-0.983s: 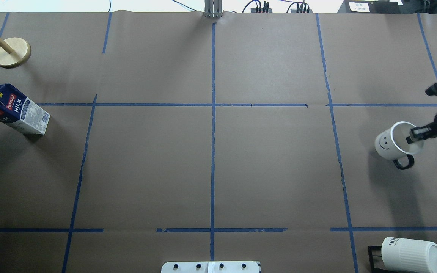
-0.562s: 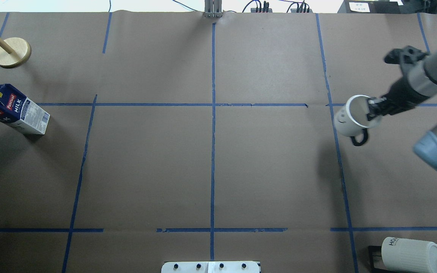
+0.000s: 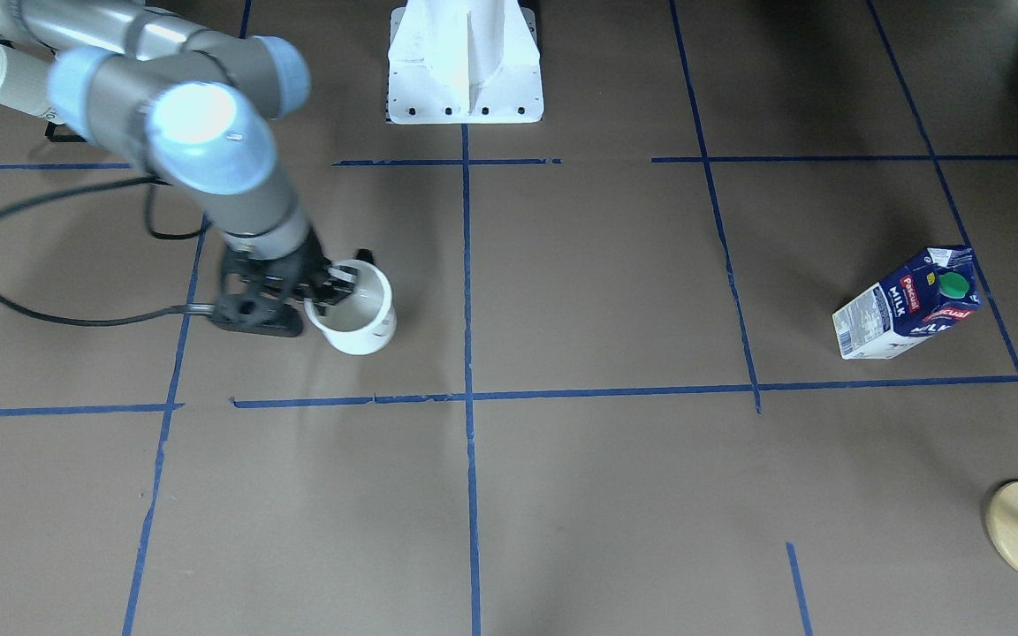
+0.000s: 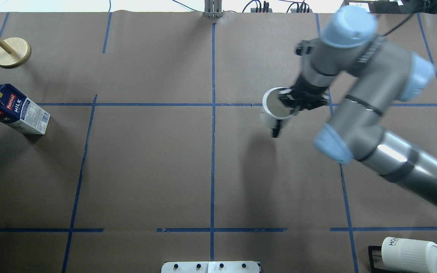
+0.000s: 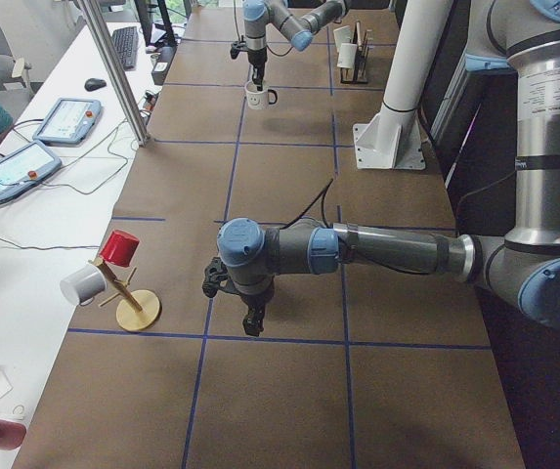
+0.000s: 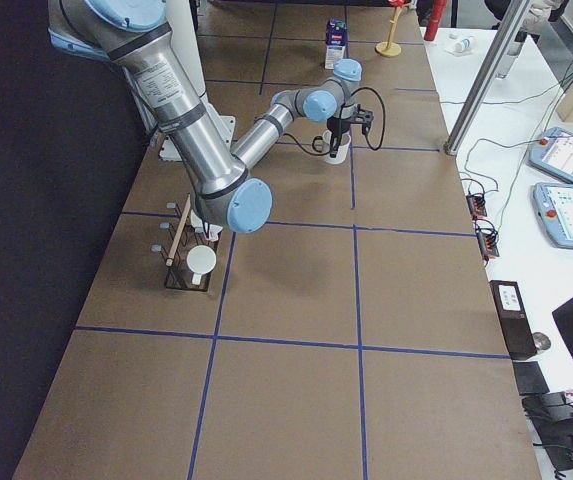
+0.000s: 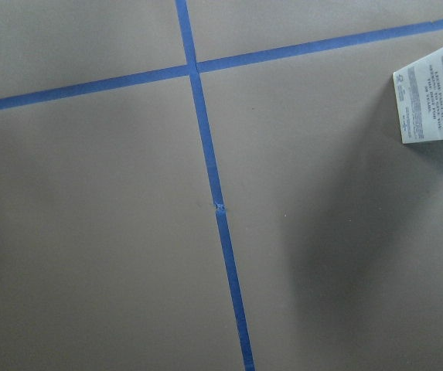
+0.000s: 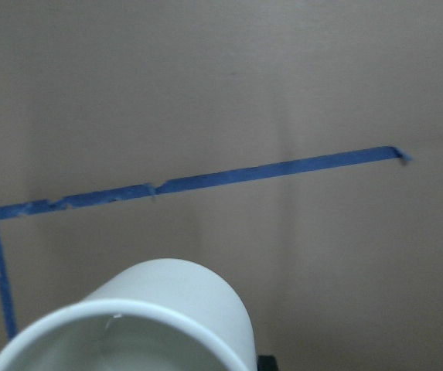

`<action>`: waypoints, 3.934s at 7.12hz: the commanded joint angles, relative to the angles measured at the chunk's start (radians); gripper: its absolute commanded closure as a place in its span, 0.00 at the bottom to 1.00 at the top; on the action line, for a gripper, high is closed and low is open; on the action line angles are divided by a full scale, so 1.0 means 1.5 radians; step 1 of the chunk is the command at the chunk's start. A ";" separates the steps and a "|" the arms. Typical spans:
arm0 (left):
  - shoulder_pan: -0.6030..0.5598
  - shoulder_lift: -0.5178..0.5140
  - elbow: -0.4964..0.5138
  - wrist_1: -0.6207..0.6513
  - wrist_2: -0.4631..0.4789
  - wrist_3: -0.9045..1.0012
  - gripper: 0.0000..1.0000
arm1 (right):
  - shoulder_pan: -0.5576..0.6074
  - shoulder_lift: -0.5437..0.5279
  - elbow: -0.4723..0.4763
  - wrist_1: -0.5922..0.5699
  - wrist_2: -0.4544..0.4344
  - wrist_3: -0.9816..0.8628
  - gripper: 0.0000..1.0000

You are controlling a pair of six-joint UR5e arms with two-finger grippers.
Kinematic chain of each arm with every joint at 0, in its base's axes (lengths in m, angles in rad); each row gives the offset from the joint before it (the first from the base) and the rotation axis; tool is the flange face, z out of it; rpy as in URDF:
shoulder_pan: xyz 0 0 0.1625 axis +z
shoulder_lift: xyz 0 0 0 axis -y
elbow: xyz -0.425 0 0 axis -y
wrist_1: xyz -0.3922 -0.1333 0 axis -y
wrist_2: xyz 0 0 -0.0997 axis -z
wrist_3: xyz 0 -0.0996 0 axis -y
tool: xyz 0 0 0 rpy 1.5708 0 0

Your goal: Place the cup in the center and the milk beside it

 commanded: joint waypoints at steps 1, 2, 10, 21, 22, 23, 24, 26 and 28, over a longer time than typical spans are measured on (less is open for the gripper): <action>0.001 0.000 0.000 0.000 0.000 0.001 0.00 | -0.051 0.040 -0.049 0.001 -0.054 0.042 1.00; 0.001 0.000 0.000 0.000 0.000 0.001 0.00 | -0.062 0.040 -0.061 0.022 -0.058 0.043 1.00; 0.001 0.000 0.001 0.000 0.002 0.003 0.00 | -0.046 0.060 -0.034 -0.001 -0.046 0.051 0.00; 0.007 -0.131 -0.006 -0.034 -0.029 -0.058 0.00 | 0.525 -0.475 0.188 -0.164 0.138 -0.982 0.00; 0.034 -0.151 -0.016 -0.033 -0.027 -0.131 0.00 | 0.537 -0.515 0.189 -0.126 0.138 -0.982 0.00; 0.077 -0.152 -0.048 -0.034 -0.020 -0.231 0.00 | 0.536 -0.535 0.188 -0.088 0.139 -0.965 0.00; 0.110 -0.152 -0.063 -0.040 -0.016 -0.291 0.00 | 0.536 -0.532 0.192 -0.086 0.140 -0.939 0.00; 0.160 -0.151 -0.062 -0.098 0.020 -0.393 0.00 | 0.536 -0.533 0.190 -0.086 0.140 -0.940 0.00; 0.197 -0.151 -0.044 -0.133 0.032 -0.428 0.00 | 0.536 -0.535 0.191 -0.086 0.141 -0.941 0.00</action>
